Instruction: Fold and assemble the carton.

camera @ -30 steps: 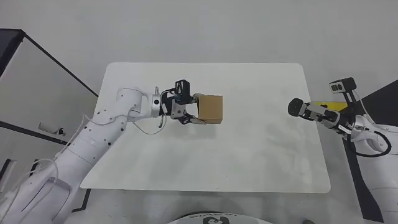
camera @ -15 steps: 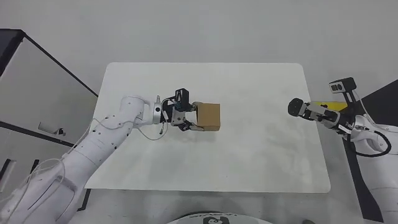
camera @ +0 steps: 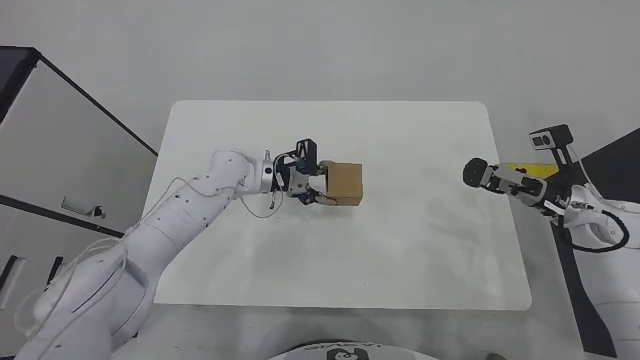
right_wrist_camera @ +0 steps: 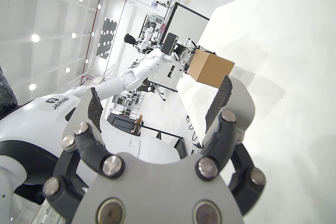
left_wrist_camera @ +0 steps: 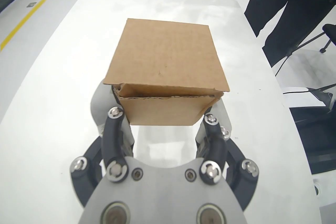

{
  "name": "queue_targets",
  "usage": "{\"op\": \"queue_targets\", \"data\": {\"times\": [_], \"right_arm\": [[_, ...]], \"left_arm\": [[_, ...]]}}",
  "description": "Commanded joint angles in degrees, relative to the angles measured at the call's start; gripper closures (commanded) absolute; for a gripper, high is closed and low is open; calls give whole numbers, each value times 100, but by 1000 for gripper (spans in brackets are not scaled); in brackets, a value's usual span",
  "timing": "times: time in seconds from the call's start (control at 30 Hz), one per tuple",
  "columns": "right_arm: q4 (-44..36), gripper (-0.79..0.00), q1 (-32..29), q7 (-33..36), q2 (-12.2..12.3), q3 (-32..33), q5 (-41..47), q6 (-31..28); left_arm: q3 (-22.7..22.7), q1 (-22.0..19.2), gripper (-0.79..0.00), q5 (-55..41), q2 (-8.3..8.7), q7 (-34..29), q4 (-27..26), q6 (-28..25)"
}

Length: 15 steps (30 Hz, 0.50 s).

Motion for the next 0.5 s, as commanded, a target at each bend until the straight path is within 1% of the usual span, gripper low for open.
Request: {"op": "queue_targets", "data": {"times": [0.0, 0.23, 0.47], "right_arm": [[0, -785, 0, 0, 0, 0, 0, 0], [0, -785, 0, 0, 0, 0, 0, 0], [0, -785, 0, 0, 0, 0, 0, 0]], "left_arm": [[138, -119, 0, 99, -129, 203, 278, 30], [452, -381, 0, 302, -508, 832, 1087, 139], [465, -394, 0, 310, -524, 856, 1107, 130]]}}
